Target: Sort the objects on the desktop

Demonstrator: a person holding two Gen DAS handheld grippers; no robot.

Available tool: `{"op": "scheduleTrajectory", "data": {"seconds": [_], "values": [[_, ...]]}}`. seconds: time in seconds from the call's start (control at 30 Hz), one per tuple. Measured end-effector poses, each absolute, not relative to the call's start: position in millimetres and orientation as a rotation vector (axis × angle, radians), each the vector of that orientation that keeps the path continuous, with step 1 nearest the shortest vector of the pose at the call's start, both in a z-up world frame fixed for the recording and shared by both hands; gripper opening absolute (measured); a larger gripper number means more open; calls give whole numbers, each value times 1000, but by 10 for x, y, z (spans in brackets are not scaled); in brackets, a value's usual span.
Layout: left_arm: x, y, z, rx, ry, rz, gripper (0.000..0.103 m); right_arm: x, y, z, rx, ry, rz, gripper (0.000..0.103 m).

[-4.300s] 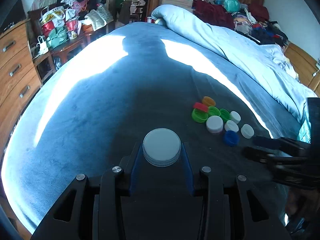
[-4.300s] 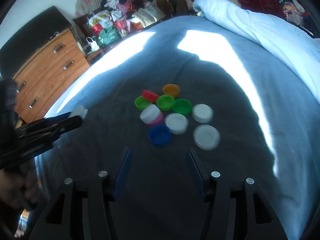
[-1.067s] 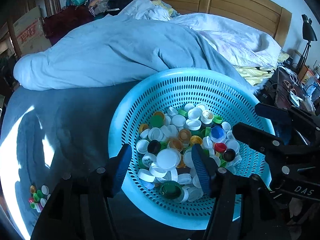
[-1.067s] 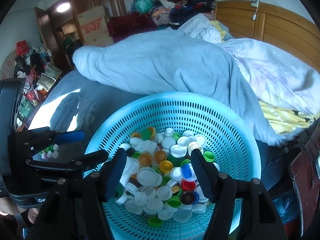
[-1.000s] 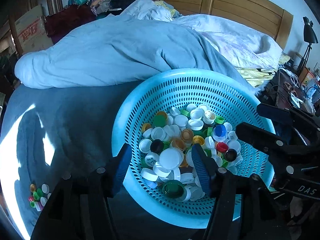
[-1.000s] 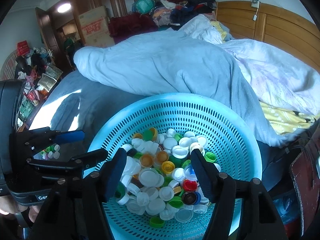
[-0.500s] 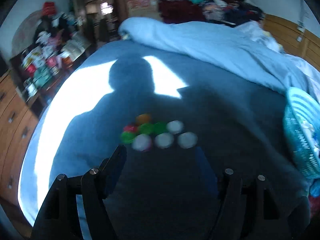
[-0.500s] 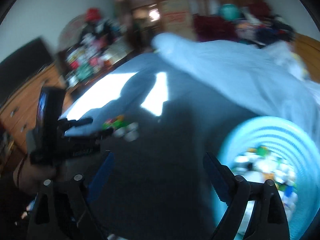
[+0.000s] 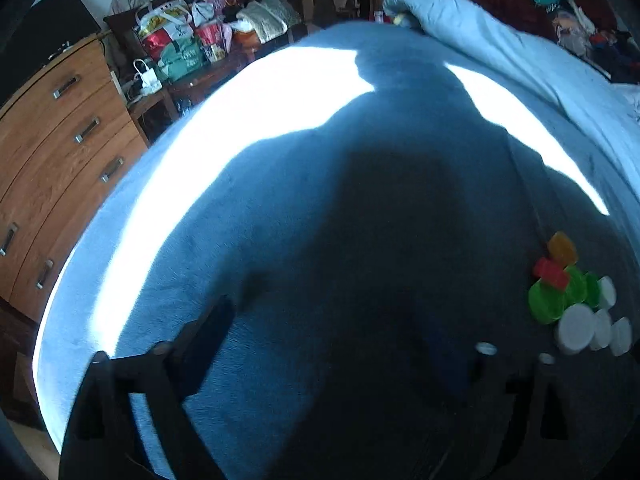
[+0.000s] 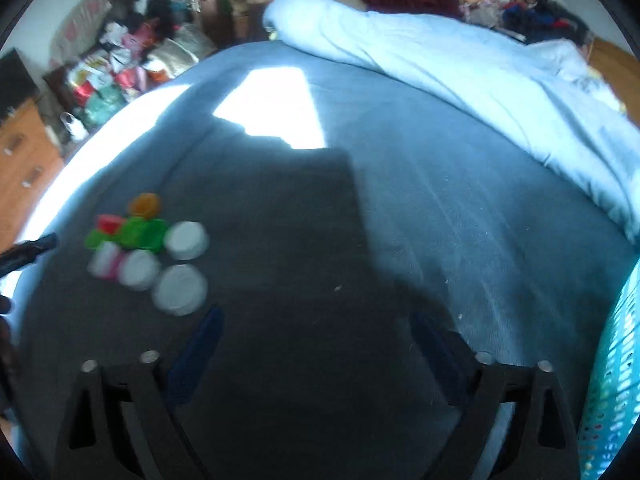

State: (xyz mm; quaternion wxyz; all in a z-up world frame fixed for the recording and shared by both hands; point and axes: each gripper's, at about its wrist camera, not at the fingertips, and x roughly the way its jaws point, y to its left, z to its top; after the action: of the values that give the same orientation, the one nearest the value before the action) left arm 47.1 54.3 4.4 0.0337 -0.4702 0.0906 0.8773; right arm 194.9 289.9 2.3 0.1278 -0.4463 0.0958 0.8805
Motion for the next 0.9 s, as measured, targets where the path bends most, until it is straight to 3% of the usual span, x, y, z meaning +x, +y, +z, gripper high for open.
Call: {"op": "scheduleTrajectory", "data": {"seconds": [0.9], "values": [[435,573,57,-1443,223,2691,102,2005,3020,-26,-1299,315,2567,103]]}}
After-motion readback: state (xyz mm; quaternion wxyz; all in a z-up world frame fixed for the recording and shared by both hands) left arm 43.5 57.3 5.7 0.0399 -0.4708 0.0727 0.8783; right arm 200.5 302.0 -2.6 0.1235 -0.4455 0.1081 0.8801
